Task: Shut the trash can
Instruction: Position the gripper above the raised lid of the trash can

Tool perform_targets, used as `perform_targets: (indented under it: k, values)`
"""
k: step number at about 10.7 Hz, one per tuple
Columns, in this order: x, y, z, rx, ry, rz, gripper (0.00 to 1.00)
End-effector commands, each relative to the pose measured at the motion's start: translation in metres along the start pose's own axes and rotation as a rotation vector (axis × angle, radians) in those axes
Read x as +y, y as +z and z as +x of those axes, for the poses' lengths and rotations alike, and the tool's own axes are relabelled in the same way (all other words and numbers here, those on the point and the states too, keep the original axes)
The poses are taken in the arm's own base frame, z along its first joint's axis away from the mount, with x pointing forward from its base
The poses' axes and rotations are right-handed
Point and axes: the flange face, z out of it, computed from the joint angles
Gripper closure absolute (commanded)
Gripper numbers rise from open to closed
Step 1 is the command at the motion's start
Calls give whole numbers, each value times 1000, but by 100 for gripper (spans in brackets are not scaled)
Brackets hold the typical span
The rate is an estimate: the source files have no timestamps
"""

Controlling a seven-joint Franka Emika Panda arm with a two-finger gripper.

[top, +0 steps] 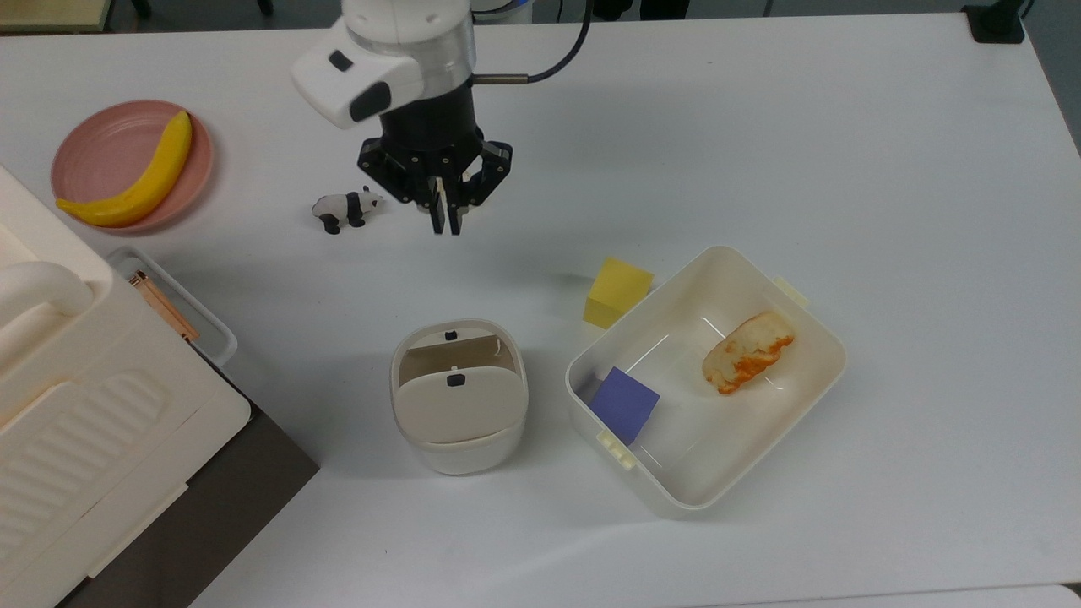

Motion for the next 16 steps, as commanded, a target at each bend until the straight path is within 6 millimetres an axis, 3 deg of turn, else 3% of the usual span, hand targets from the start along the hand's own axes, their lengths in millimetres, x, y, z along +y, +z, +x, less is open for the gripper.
perform_targets:
  k: [1,3,6,10,14,16]
  values:
    - [-11,-31,26,231,-12,50,91]
    - [-20,-45,38,385,0,64,91]
    - [-22,-43,61,554,34,74,91]
    - [-52,3,80,559,-31,49,91]
    - [-57,23,75,525,-61,21,91]
    - [-54,37,63,387,-68,0,91]
